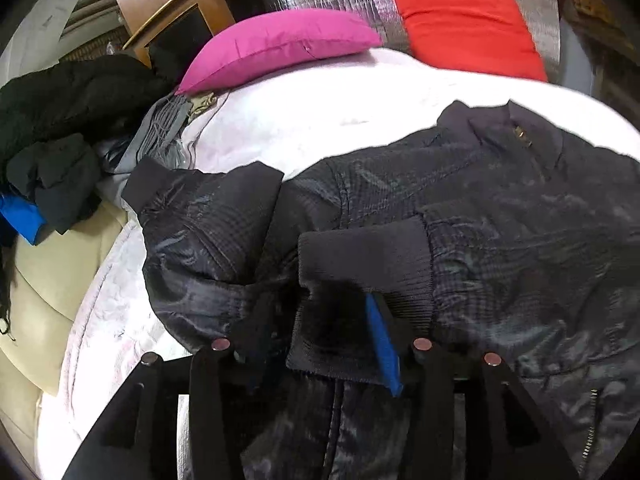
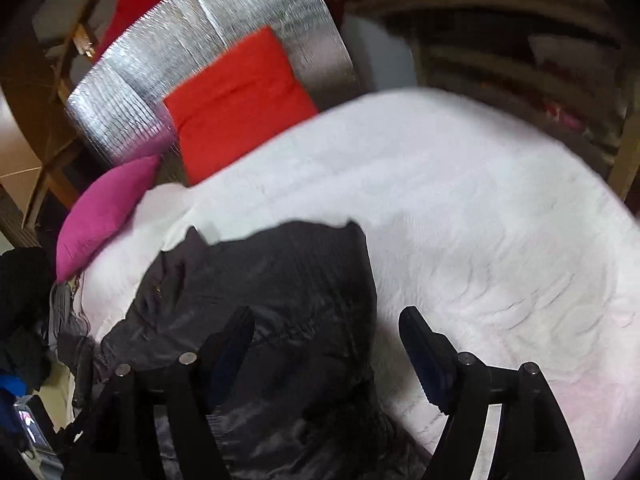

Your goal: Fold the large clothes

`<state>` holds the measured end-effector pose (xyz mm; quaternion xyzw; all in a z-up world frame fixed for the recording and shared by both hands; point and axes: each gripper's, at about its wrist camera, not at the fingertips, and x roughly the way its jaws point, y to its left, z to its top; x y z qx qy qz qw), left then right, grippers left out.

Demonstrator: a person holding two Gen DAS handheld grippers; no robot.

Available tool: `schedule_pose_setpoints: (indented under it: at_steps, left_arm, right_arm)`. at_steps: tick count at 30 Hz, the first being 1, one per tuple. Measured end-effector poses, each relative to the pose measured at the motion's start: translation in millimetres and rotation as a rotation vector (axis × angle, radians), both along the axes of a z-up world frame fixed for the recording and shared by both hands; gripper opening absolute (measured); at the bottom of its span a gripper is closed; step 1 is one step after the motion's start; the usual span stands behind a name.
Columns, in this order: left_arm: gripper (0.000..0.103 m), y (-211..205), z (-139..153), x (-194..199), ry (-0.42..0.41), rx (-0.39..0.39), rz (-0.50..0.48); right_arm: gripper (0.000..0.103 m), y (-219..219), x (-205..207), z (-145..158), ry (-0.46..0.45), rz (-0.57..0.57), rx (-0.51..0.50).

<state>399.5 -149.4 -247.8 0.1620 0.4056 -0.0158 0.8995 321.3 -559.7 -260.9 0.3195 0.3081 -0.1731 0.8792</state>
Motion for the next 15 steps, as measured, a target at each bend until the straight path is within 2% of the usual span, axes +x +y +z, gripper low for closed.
schedule_pose_setpoints:
  at_steps: [3,8,12,14,15]
  left_arm:
    - [0.063,2.2,9.6,-7.2,-0.015,-0.037,-0.027]
    - [0.065,18.7,28.6,-16.0,-0.019,-0.138,-0.052]
    - [0.065,29.3,25.0,-14.8,0.036,-0.195,-0.081]
    - [0.053,28.2,16.1,-11.6,0.077,-0.203,-0.107]
    - [0.037,25.0,9.9,-9.4,0.101,-0.198,-0.116]
  right_arm:
    - [0.078,9.7,-9.4,15.9,-0.042,0.012,-0.029]
    - [0.078,35.4,-10.0,30.4,-0.075,0.114,-0.022]
    - [0.078,63.4,-7.7,30.8,-0.1,0.291,0.069]
    - [0.078,77.3,-1.7,25.5,-0.095,0.381,0.14]
    - [0.077,83.8,2.0,21.0,-0.091,0.432,0.194]
